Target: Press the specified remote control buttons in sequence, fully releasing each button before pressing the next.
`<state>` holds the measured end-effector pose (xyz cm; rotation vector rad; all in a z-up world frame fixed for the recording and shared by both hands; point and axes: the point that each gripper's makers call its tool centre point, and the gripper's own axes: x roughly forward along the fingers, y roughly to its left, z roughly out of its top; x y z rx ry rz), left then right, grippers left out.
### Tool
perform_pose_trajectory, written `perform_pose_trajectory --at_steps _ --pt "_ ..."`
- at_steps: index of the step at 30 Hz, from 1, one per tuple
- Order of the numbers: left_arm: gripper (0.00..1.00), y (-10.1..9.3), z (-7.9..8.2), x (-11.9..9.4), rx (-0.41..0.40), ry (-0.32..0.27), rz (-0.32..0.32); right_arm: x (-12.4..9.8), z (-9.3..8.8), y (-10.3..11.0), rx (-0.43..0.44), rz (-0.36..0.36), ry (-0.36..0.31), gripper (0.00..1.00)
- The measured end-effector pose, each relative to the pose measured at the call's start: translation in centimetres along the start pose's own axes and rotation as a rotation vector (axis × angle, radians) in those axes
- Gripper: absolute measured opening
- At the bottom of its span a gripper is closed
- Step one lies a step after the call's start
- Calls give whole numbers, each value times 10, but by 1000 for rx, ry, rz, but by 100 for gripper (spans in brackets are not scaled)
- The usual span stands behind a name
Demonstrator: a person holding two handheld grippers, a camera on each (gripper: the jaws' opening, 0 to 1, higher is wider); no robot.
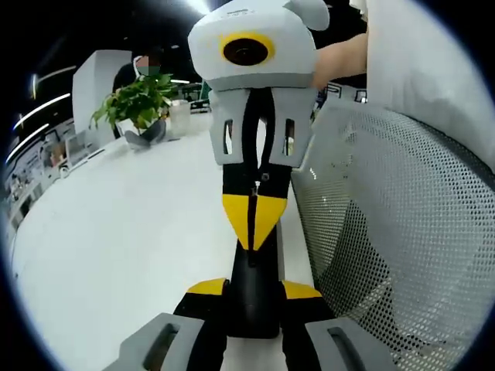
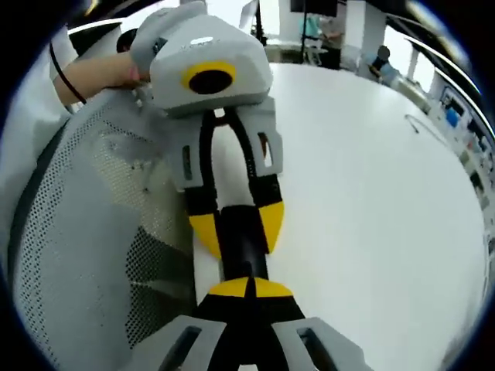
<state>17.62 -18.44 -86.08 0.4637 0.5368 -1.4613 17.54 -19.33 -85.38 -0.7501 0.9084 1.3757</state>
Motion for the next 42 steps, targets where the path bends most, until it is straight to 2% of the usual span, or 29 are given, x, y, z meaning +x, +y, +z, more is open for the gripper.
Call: perform_pose_trajectory --at_steps 8,11,16,21,27,38,42 --pt "25 0 0 0 -1 -1 -3 0 -1 5 -42 -1 29 0" --pt "25 0 0 0 1 1 -3 2 -2 3 -116 -36 64 0" --pt "25 0 0 1 1 2 -4 3 -2 2 -90 -49 77 0" --pt "24 0 0 1 1 2 -4 2 -1 2 -90 -57 64 0" --pt "24 -1 1 0 1 2 -2 1 0 2 -46 -61 37 0" --pt "24 0 1 1 2 1 -4 4 2 1 -79 -69 49 0" --pt "24 0 1 1 2 1 -5 5 2 2 -145 -78 74 0"
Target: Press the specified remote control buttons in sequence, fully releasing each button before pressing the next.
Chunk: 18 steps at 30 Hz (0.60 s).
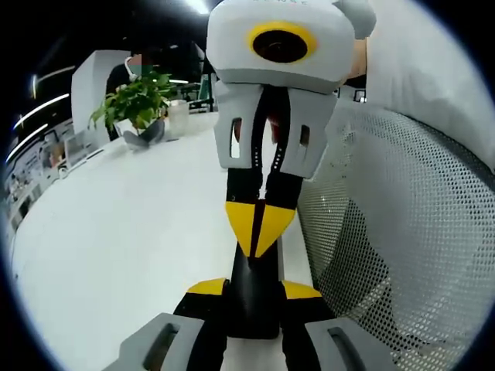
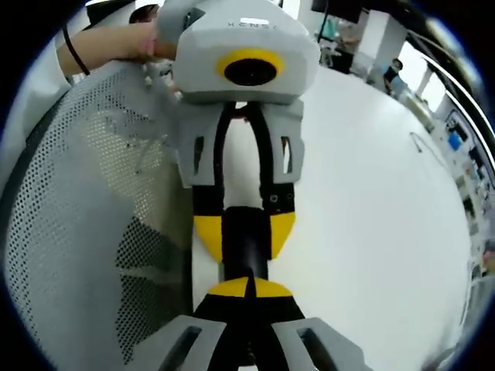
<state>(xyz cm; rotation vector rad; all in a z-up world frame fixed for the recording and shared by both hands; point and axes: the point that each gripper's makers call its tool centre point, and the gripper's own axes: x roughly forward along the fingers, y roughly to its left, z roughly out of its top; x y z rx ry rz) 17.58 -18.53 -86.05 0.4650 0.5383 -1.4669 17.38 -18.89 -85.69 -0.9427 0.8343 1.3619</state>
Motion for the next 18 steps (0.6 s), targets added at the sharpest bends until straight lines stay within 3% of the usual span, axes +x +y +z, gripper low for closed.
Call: perform_pose_trajectory --at_steps 6,12,18 --pt "24 0 0 0 -9 4 -2 1 0 0 -16 -22 21 0" --pt "24 1 0 0 -12 8 1 2 0 1 -101 -87 44 0" --pt "24 1 0 0 -9 4 4 -1 2 -2 -9 -55 -33 0"
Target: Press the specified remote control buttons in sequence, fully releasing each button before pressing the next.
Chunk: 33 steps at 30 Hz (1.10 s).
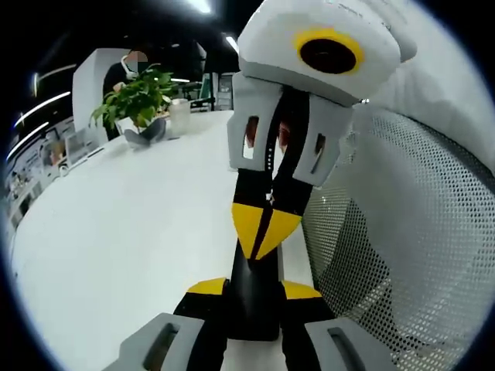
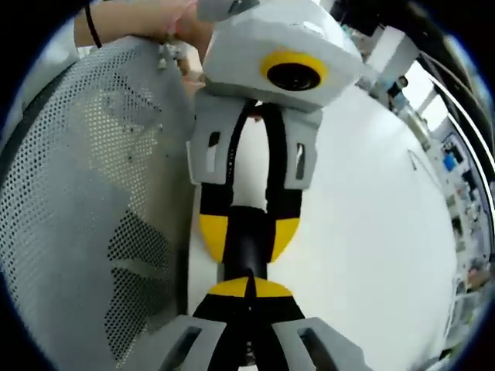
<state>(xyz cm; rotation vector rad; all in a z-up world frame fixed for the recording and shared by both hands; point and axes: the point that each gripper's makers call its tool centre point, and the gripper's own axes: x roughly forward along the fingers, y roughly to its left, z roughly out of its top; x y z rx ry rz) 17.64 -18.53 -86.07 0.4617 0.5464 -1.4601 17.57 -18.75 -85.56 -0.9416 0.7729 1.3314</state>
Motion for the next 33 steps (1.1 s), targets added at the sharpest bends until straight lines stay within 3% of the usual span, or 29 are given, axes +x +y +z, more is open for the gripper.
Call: perform_pose_trajectory --at_steps 17,21,24,29,33 --pt "24 0 0 0 0 -4 -1 3 5 2 -53 64 14 0" --pt "24 0 0 0 2 -1 -2 4 6 0 -9 76 29 0" --pt "24 0 0 0 1 0 -2 4 6 1 -13 71 40 0" --pt "24 0 0 0 1 5 0 6 5 2 -114 11 82 0" --pt "24 1 0 0 0 3 5 5 5 1 -100 -15 66 0"
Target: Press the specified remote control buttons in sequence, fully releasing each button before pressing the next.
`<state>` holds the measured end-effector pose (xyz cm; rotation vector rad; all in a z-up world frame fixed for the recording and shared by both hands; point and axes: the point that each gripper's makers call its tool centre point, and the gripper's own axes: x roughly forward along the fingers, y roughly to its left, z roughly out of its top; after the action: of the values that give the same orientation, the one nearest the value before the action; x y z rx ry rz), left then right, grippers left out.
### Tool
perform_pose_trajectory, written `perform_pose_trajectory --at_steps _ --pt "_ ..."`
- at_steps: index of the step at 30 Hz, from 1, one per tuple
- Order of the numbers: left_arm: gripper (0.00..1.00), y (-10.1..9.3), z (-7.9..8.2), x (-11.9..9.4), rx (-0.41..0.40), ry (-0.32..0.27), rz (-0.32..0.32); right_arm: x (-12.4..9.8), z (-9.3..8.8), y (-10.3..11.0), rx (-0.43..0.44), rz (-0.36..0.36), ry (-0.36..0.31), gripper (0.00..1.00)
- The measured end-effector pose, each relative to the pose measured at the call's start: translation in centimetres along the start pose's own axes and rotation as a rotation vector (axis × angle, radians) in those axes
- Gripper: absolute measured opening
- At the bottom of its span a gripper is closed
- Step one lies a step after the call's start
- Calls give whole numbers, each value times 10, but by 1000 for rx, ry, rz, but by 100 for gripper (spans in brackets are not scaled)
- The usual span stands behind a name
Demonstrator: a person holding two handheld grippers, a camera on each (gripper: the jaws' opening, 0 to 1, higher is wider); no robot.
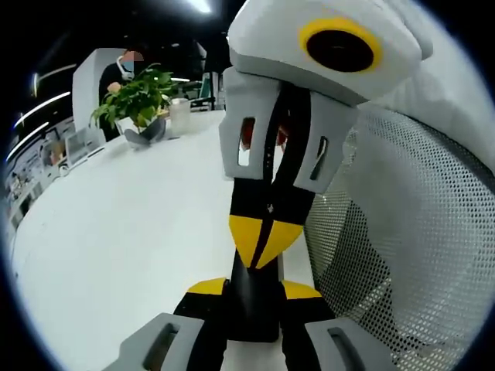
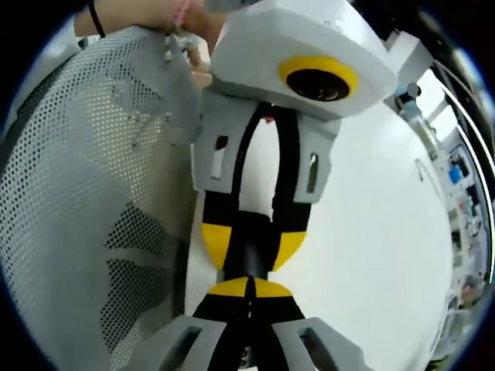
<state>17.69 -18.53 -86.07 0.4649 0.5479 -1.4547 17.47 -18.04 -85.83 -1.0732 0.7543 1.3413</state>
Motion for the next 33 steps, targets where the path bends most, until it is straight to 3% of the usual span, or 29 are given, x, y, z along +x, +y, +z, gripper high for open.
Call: perform_pose_trajectory --at_steps 10,17,21,28,33 --pt "25 0 1 1 -6 18 27 -3 0 -1 97 72 -142 0" --pt "25 0 2 2 -9 19 34 -6 2 2 293 115 -259 2" --pt "25 0 2 2 -6 10 32 -7 2 7 235 93 -269 6" --pt "25 1 2 2 -14 3 38 -9 -4 6 211 83 -269 10" --pt "25 1 2 2 -16 4 40 -12 -16 2 253 89 -276 14"
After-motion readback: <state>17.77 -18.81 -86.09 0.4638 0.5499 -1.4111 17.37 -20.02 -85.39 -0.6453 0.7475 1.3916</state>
